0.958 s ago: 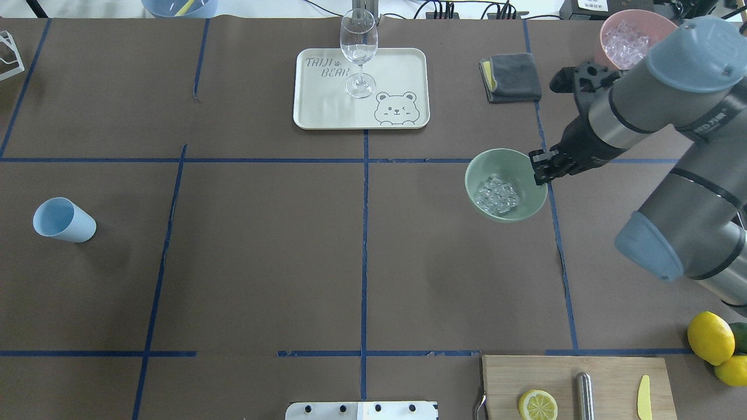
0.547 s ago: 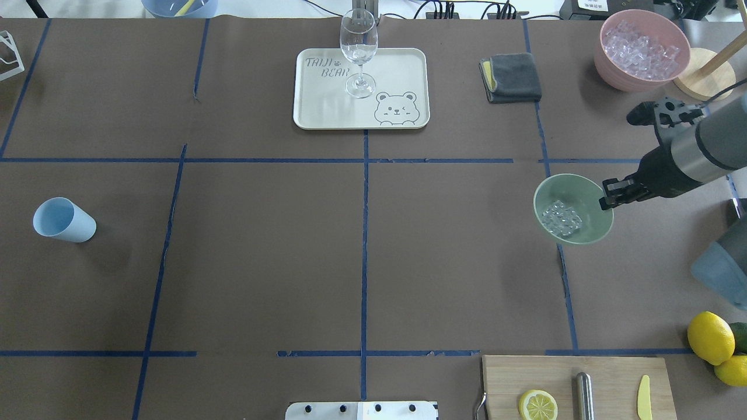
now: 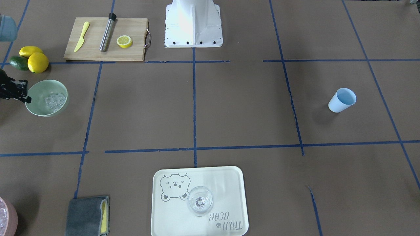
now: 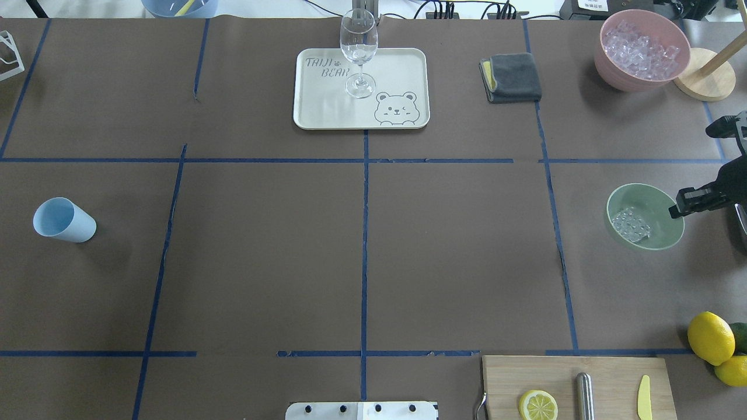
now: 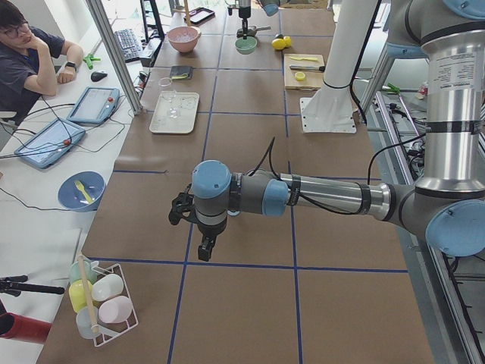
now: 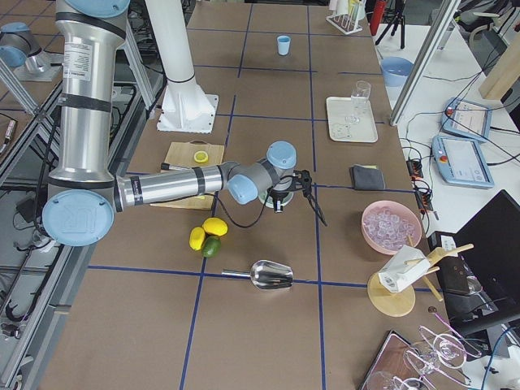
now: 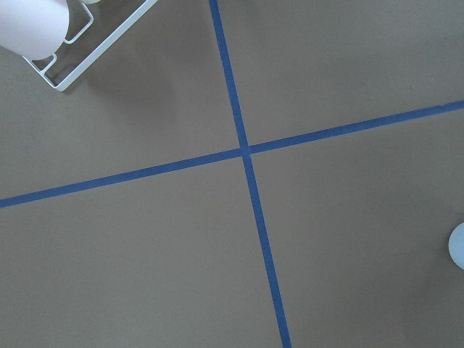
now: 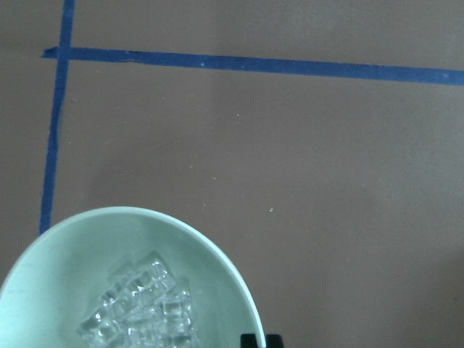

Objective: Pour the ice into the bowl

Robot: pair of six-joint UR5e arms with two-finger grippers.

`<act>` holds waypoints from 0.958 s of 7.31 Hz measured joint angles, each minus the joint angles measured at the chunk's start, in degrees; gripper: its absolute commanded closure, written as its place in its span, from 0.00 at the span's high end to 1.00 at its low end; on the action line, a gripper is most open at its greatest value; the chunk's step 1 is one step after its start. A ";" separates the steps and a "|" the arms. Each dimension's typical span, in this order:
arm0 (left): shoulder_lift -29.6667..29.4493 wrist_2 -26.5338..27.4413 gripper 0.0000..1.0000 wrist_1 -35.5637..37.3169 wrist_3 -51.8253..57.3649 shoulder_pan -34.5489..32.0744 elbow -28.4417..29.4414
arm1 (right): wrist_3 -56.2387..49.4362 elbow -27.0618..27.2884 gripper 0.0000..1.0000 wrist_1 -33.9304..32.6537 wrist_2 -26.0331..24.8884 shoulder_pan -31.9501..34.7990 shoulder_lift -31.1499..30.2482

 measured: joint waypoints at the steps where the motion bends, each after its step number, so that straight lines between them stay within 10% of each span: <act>1: 0.00 -0.02 1.00 -0.03 0.03 0.00 -0.04 | -0.60 -1.20 0.00 0.27 0.33 0.49 -0.15; 7: -0.08 -0.09 1.00 -0.05 0.06 0.00 -0.02 | 5.63 -10.20 0.00 16.50 0.36 0.66 -0.29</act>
